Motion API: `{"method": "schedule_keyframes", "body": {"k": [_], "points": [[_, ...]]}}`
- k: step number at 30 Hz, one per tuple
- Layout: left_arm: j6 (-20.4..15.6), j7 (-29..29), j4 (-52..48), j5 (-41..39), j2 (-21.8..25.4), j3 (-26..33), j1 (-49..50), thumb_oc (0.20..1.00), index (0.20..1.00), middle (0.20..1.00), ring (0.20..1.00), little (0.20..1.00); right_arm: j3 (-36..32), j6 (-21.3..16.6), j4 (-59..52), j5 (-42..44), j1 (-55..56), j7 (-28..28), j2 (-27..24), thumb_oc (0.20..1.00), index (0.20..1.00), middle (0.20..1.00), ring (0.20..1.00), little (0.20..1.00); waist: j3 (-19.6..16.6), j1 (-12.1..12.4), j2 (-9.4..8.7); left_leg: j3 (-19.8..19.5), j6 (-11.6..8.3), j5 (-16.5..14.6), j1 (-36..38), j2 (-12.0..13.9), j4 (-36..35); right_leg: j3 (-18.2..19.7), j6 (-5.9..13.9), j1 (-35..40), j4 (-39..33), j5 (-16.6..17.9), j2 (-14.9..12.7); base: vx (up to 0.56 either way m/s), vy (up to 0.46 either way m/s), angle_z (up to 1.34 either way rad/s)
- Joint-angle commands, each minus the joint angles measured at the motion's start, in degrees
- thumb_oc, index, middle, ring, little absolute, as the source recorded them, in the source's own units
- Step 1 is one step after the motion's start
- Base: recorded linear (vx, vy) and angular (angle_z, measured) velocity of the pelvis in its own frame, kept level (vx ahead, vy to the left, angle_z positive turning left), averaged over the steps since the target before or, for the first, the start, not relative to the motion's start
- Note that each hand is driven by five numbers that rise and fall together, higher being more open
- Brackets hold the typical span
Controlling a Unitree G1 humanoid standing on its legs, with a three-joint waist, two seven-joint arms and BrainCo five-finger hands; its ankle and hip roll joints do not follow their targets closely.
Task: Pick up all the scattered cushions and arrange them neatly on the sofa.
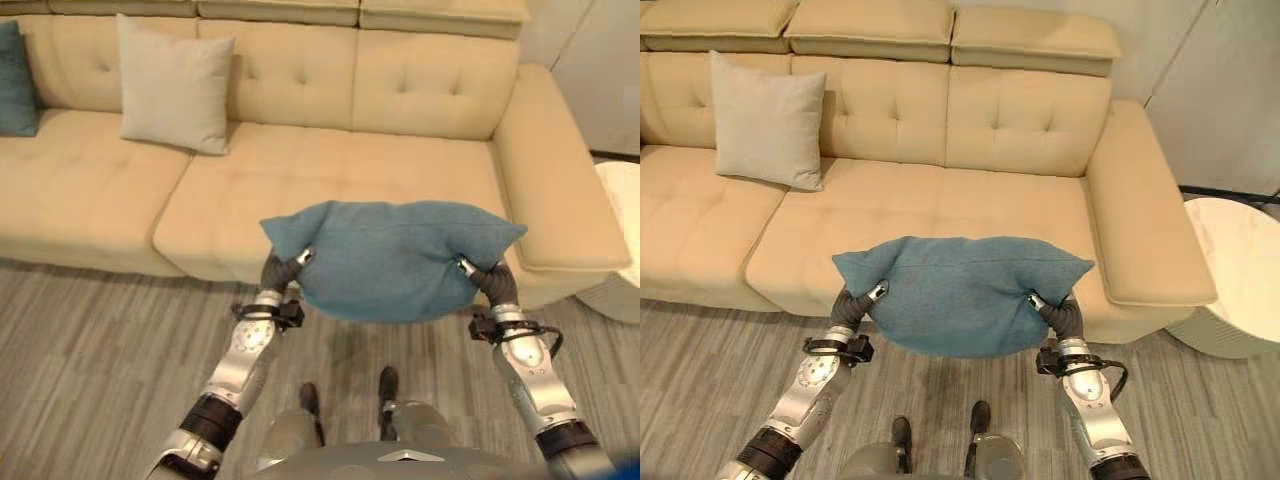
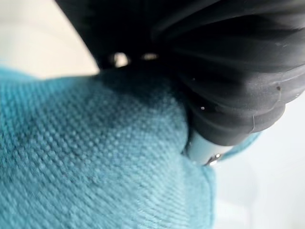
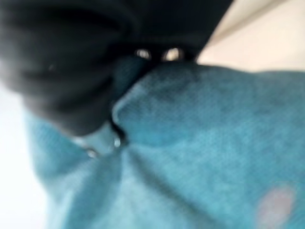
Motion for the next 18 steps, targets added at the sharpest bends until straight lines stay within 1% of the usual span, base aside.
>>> {"method": "schedule_keyframes", "body": {"k": [1,2,3,4,5,6,7,8,9,10,12,13,15,16,17,18], "points": [[-5.33,-3.07,-8.67,2.16,-0.85,0.91,-3.12,0.200,0.200,0.200,0.200,0.200,-0.61,-5.87,-6.25,2.45,-6.46,0.69,0.26,0.200,0.200,0.200,0.200,0.200,-2.00,2.12,0.71,-1.24,-1.61,-0.86,0.50,-0.84,2.11,1.54,7.01,6.00,6.91,-4.40,-1.57,0.11,0.309,-0.36],[-5.40,-2.94,-9.27,2.26,-0.43,1.47,-2.90,0.200,0.200,0.200,0.200,0.200,-0.13,-5.71,-5.35,2.07,-7.80,0.49,0.83,0.200,0.200,0.200,0.200,0.200,-1.71,2.71,0.85,-0.40,-0.53,-1.73,1.65,-1.28,2.18,1.41,8.79,4.31,11.10,-1.99,-3.06,0.11,0.291,-0.87],[-5.48,-2.93,-9.60,2.54,-0.04,1.61,-2.75,0.200,0.200,0.200,0.200,0.200,-0.06,-5.67,-5.53,1.85,-8.43,0.24,1.07,0.200,0.200,0.200,0.200,0.200,-1.53,3.06,0.97,-0.10,0.18,-2.17,2.21,-1.74,2.29,1.88,9.49,3.33,13.63,-0.95,-3.68,0.12,0.264,-1.02],[-5.41,-2.84,-10.01,3.26,0.61,1.64,-2.79,0.200,0.200,0.200,0.200,0.200,-0.12,-5.75,-5.29,2.60,-8.65,0.61,1.50,0.200,0.200,0.200,0.200,0.200,-1.50,2.91,1.28,-0.17,0.90,-2.55,3.02,-1.96,2.04,2.33,9.76,2.63,16.41,-0.27,-3.69,0.08,0.141,-0.90],[-5.39,-2.83,-10.04,3.27,0.62,1.65,-2.78,0.200,0.200,0.200,0.200,0.200,-0.13,-5.76,-5.27,2.62,-8.66,0.64,1.51,0.200,0.200,0.200,0.200,0.200,-1.46,2.98,1.22,-0.10,0.93,-2.57,3.08,-2.02,2.02,2.44,9.79,2.54,16.63,-0.38,-3.76,0.12,0.180,-0.38],[-5.36,-2.48,-10.23,4.50,1.09,1.70,-2.68,0.200,0.200,0.200,0.200,0.200,0.41,-5.59,-4.57,2.55,-9.22,0.74,1.98,0.200,0.200,0.200,0.200,0.200,-1.44,3.28,1.74,-0.13,1.80,-3.33,4.37,-2.40,1.67,1.37,9.54,1.20,19.26,0.31,-4.81,0.12,0.149,-0.09],[-5.18,-2.26,-10.25,5.28,1.19,2.01,-2.63,0.200,0.200,0.200,0.200,0.200,0.94,-5.31,-4.30,2.13,-9.65,0.74,2.13,0.200,0.200,0.200,0.200,0.200,-1.60,3.67,1.78,0.25,2.00,-3.81,5.36,-2.68,1.20,-0.43,9.24,0.50,19.20,0.91,-6.06,0.17,0.161,-0.10],[-5.16,-2.29,-10.72,5.44,1.36,2.18,-2.68,0.200,0.200,0.200,0.200,0.200,1.27,-5.14,-4.33,2.02,-9.79,0.86,2.07,0.200,0.200,0.200,0.200,0.200,-1.79,3.70,1.91,0.20,1.99,-3.93,6.06,-2.90,0.60,-1.27,8.96,-0.01,18.17,1.14,-6.38,0.15,0.060,-0.22],[-5.26,-2.29,-10.74,5.41,1.35,2.37,-2.55,0.200,0.200,0.200,0.200,0.200,1.60,-4.93,-4.02,1.49,-10.16,0.95,1.64,0.200,0.200,0.200,0.200,0.200,-1.92,3.69,2.02,0.11,1.84,-3.97,6.76,-2.82,-0.52,-2.15,8.61,-1.23,15.96,1.35,-6.68,0.22,-0.034,-0.25],[-5.31,-2.64,-10.99,5.33,1.30,2.75,-2.60,0.200,0.200,0.200,0.200,0.200,1.77,-4.79,-3.95,0.97,-10.81,1.23,0.87,0.200,0.200,0.200,0.200,0.200,-1.97,3.44,2.03,-0.50,1.24,-4.22,7.59,-2.69,-1.43,-3.12,8.47,-2.13,10.31,1.96,-6.77,0.24,-0.075,-0.12],[-5.22,-2.23,-10.50,5.39,1.07,3.20,-2.92,0.200,0.200,0.200,0.200,0.200,1.86,-4.72,-4.13,0.31,-10.96,0.93,0.34,0.200,0.200,0.200,0.200,0.200,-1.65,2.65,1.78,-1.64,0.59,-5.04,8.49,-2.70,-1.35,-2.55,8.62,-3.83,4.90,2.89,-5.53,0.21,-0.084,0.04],[-5.22,-2.23,-10.50,5.39,1.07,3.20,-2.92,0.200,0.200,0.200,0.200,0.200,1.86,-4.72,-4.13,0.31,-10.96,0.93,0.34,0.200,0.200,0.200,0.200,0.200,-1.65,2.65,1.78,-1.64,0.59,-5.04,8.49,-2.70,-1.35,-2.55,8.62,-3.83,4.90,2.89,-5.53,0.17,-0.077,0.08],[-5.37,-2.27,-10.22,4.83,1.10,3.42,-3.44,0.200,0.200,0.200,0.200,0.200,1.44,-4.43,-4.91,0.10,-9.94,0.98,-0.18,0.200,0.200,0.200,0.200,0.200,-1.76,1.85,1.23,-3.14,-0.48,-5.65,9.06,-2.60,-0.79,-0.09,9.05,-2.92,3.13,2.66,-4.50,0.21,-0.121,0.35],[-5.58,-2.28,-9.99,5.05,0.84,3.57,-3.37,0.200,0.200,0.200,0.200,0.200,1.48,-4.52,-5.25,0.10,-9.50,1.31,-0.41,0.200,0.200,0.200,0.200,0.200,-2.16,2.03,0.83,-3.56,-0.92,-5.99,8.98,-2.47,-0.33,0.30,8.85,-1.76,2.46,2.24,-3.95,0.22,-0.153,0.84],[-5.73,-2.47,-9.98,4.94,0.45,3.45,-3.28,0.200,0.200,0.200,0.200,0.200,1.30,-4.59,-5.22,0.10,-9.37,1.34,-0.64,0.200,0.200,0.200,0.200,0.200,-2.45,1.95,0.83,-3.91,-1.43,-6.12,8.57,-2.26,0.28,0.09,8.59,-1.05,2.23,2.02,-3.40,0.19,-0.179,1.02],[-5.78,-2.69,-9.87,4.26,0.05,3.37,-3.40,0.200,0.200,0.200,0.200,0.200,0.72,-4.70,-5.14,0.12,-9.17,1.18,-0.95,0.200,0.200,0.200,0.200,0.200,-2.81,1.87,0.76,-4.28,-2.37,-5.86,7.66,-1.70,1.60,-0.50,7.88,-0.21,2.21,1.44,-2.80,0.24,-0.263,0.99]]}}
